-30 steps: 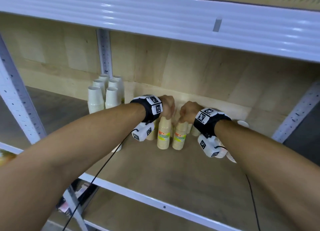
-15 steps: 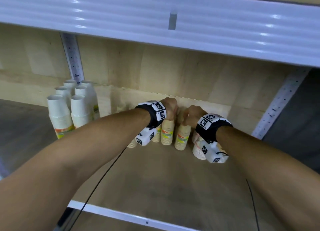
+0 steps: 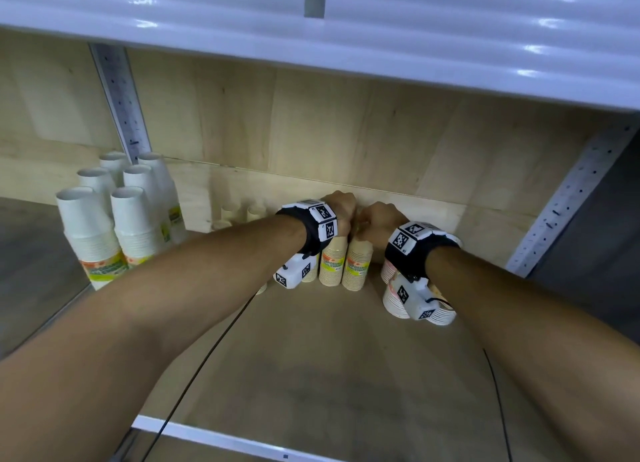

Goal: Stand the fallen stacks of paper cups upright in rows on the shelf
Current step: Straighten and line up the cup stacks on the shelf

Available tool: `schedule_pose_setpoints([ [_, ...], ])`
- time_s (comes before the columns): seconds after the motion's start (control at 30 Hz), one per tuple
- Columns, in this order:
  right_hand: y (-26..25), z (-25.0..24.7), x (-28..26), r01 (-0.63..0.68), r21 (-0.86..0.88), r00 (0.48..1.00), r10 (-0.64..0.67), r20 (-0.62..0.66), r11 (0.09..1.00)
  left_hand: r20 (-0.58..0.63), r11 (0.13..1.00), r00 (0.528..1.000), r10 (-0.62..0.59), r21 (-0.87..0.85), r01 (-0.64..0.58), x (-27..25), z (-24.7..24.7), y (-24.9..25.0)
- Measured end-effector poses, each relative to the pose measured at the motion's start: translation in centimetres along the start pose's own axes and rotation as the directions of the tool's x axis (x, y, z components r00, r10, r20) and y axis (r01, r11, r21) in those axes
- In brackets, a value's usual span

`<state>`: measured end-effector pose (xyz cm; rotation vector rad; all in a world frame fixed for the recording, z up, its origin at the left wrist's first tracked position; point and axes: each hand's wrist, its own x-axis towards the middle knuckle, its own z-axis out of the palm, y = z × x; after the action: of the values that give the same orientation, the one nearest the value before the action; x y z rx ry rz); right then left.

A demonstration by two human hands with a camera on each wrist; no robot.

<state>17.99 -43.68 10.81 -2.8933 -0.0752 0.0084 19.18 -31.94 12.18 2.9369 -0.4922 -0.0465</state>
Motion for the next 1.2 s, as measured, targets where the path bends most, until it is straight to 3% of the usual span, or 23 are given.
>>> schedule_pose_setpoints([
  [0.33,-0.1,-0.6,-0.5,0.054,-0.005,0.999,-0.053,0.004,0.999,-0.017,0.997,0.997,0.075,-0.01,-0.075,-0.1,-0.8,-0.7],
  [0.43,-0.9,-1.2,0.0,0.054,-0.012,0.998,-0.055,-0.033,0.998,-0.073,0.994,0.994,0.08,-0.072,-0.085,-0.7,-2.0,-1.7],
  [0.57,-3.0,-2.2,0.4,0.07,-0.018,0.994,-0.072,-0.084,0.997,-0.088,0.995,0.996,0.025,-0.098,-0.034,-1.9,-4.2,-3.7],
  [0.77,-7.8,-2.3,0.8,0.196,0.002,0.971,-0.194,-0.139,0.981,-0.094,0.996,0.992,-0.079,-0.059,0.074,-4.6,-7.4,-7.6],
  [1.03,-13.9,0.8,0.4,0.299,0.05,0.953,-0.296,-0.066,0.953,-0.092,0.977,0.973,-0.21,0.027,0.213,-8.0,-6.6,-13.4],
  [1.2,-15.9,2.3,0.1,0.323,0.112,0.944,-0.328,0.028,0.94,-0.014,0.953,0.958,-0.285,0.098,0.285,-9.0,-4.8,-15.0],
])
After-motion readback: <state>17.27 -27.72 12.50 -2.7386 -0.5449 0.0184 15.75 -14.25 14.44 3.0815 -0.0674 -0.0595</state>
